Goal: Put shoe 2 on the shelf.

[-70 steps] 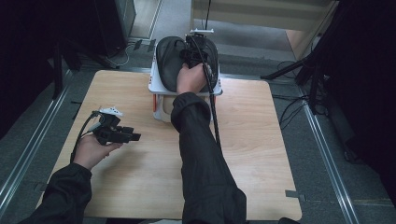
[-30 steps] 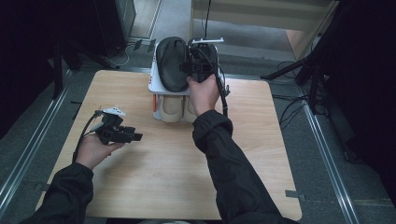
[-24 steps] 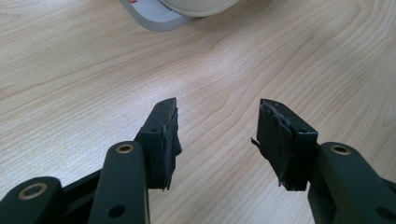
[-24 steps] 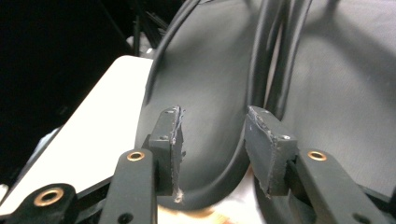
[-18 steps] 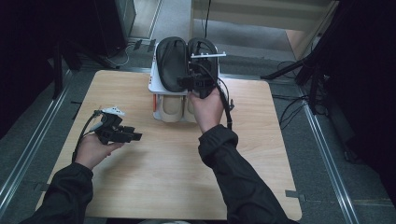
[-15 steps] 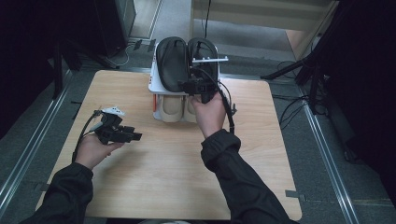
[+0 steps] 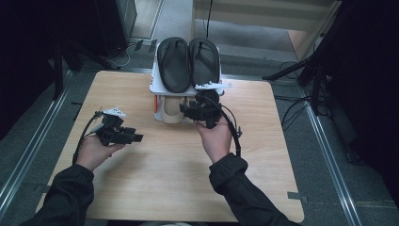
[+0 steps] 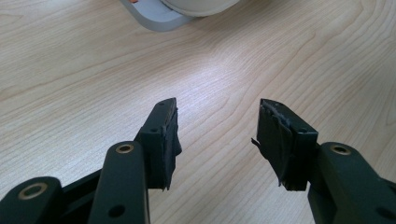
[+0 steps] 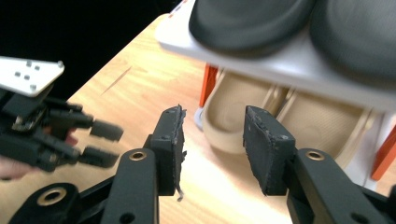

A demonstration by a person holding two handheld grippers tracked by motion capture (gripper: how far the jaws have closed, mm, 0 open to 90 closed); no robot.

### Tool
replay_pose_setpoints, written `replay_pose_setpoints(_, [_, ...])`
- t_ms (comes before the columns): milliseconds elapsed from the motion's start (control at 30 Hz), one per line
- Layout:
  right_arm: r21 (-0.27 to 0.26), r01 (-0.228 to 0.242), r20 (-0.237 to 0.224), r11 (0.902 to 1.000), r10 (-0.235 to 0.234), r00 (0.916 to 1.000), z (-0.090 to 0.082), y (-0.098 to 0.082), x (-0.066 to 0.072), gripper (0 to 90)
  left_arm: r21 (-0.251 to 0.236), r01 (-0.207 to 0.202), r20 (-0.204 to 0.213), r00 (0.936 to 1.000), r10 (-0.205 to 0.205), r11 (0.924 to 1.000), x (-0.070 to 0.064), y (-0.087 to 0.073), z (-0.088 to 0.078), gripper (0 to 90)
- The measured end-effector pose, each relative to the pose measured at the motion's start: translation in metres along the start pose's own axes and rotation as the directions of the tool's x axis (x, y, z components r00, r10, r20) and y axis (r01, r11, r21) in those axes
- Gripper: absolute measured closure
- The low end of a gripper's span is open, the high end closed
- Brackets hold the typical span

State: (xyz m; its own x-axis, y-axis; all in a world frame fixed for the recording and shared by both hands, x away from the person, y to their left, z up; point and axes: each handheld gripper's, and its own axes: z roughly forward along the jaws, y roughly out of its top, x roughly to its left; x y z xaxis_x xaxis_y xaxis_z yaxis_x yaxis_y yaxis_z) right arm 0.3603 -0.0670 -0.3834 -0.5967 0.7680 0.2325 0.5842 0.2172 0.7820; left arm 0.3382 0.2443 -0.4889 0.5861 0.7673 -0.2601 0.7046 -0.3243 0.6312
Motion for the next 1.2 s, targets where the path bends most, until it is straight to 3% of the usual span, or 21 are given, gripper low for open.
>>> replay_pose_setpoints(533, [0.03,0.0,-0.104,0.9995,0.003,0.9945,0.003,-0.068,-0.017,56.7,-0.003,-0.007,-0.006,1.0,0.007,1.0,-0.001,0.0,0.002,48.8])
replay_pose_setpoints(1000, [0.066,-0.016,-0.136,0.9977,0.025,0.9904,0.005,-0.114,-0.032,53.6,-0.013,-0.005,-0.002,1.0,0.005,0.9999,-0.002,-0.003,-0.001,48.3])
replay_pose_setpoints(1200, [0.076,0.007,-0.133,0.9971,0.003,0.9911,0.006,-0.124,-0.033,51.7,-0.018,-0.012,-0.001,0.9999,0.011,0.9998,-0.004,-0.006,-0.003,47.4])
